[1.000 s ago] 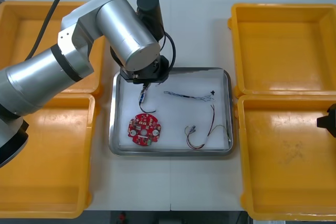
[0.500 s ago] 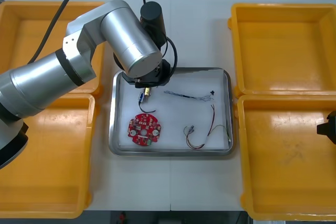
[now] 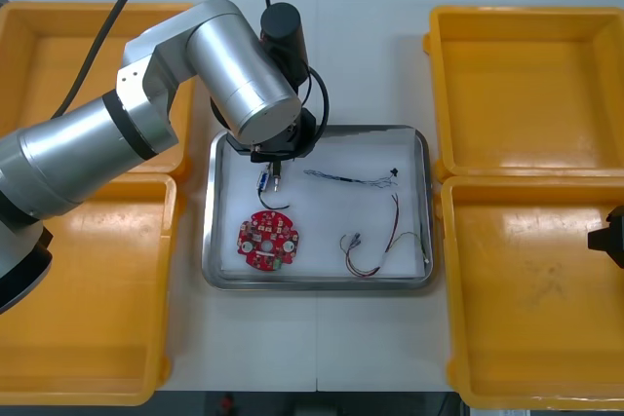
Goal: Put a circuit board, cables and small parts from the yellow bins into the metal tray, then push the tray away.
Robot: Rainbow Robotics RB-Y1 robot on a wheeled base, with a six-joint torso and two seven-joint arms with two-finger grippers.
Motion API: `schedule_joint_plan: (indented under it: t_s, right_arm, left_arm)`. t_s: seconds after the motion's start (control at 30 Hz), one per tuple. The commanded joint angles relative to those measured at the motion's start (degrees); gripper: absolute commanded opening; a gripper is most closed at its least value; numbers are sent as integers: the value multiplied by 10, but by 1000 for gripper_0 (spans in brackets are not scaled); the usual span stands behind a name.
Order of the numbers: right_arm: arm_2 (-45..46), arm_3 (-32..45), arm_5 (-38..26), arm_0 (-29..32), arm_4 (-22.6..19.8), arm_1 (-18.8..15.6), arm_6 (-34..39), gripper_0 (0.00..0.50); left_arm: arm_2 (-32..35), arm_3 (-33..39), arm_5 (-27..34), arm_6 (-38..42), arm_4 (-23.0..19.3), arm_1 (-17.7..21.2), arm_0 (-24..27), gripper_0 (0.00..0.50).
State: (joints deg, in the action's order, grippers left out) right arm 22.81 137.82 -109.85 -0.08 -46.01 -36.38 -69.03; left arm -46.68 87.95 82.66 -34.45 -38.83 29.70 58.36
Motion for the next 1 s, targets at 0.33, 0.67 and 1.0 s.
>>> schedule_joint_plan:
  t_s: [0.33,0.67,1.0]
  right_arm:
    - [-12,32,-2,7,1,-13,-7,500]
    - [-99,61,-2,-56,-51,-38,-15,500]
    - [-234,61,-2,-168,-54,-48,-9,500]
  left_arm:
    - [100,100,108,-33,-55,69,-3,500]
    - [246,167,194,-141,-136,156,-64,500]
    - [369,231,270,-241,-196,229,-149,500]
